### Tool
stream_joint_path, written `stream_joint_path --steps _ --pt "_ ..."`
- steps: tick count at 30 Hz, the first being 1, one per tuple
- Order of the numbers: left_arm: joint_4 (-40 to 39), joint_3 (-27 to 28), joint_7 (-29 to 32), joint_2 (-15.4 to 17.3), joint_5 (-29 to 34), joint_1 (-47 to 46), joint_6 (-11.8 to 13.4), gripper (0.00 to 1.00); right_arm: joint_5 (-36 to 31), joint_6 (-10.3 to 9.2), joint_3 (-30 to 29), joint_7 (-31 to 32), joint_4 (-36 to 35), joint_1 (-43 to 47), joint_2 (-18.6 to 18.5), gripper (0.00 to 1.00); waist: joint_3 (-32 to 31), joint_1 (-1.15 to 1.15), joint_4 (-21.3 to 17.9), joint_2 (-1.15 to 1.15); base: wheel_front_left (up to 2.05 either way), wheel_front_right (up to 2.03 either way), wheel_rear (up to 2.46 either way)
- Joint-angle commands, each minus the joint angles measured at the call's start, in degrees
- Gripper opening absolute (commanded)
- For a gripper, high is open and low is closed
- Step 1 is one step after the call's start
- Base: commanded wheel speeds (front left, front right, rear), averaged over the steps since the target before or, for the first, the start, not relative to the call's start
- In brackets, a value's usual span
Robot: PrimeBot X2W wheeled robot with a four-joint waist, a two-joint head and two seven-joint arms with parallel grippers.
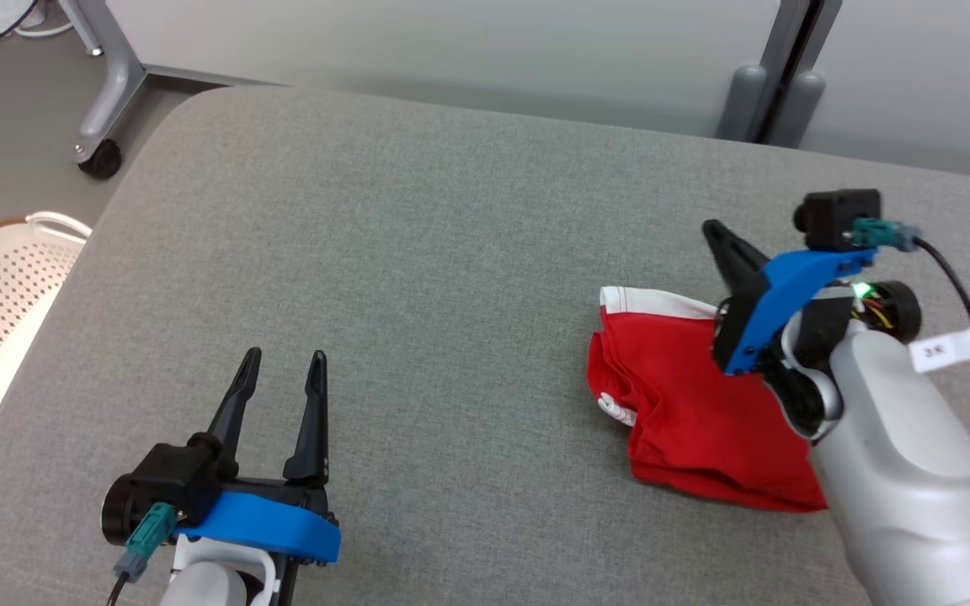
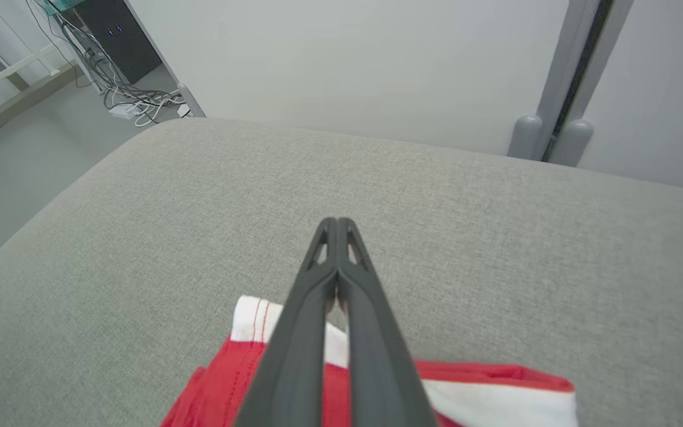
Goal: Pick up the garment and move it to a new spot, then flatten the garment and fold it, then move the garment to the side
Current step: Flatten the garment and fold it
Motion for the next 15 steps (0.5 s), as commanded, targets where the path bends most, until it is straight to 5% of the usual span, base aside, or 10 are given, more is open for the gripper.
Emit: stream_joint_path --steps 1,8,15 --pt "0.0 0.2 -0.2 0.2 0.2 0.3 -0.1 1.00 0.1 0.01 -0.4 -1.0 -0.7 1.6 -1.1 0.00 -0.5 0.00 -0.4 0.00 0.00 0.00 0.00" --pt "-0.8 1.5 -0.2 0.6 0.6 1.9 -0.1 1.00 -2.8 0.02 -2.5 -4.8 -6.0 10.5 -4.4 0.00 -2.0 0.00 -3.2 0.00 0.00 0.00 0.00" --pt "-1.5 2.4 -0.2 0.6 1.0 2.0 -0.1 1.00 -4.1 0.01 -1.0 -6.1 -9.8 16.9 -0.3 0.00 -1.8 0.00 -5.5 0.00 0.00 0.00 0.00"
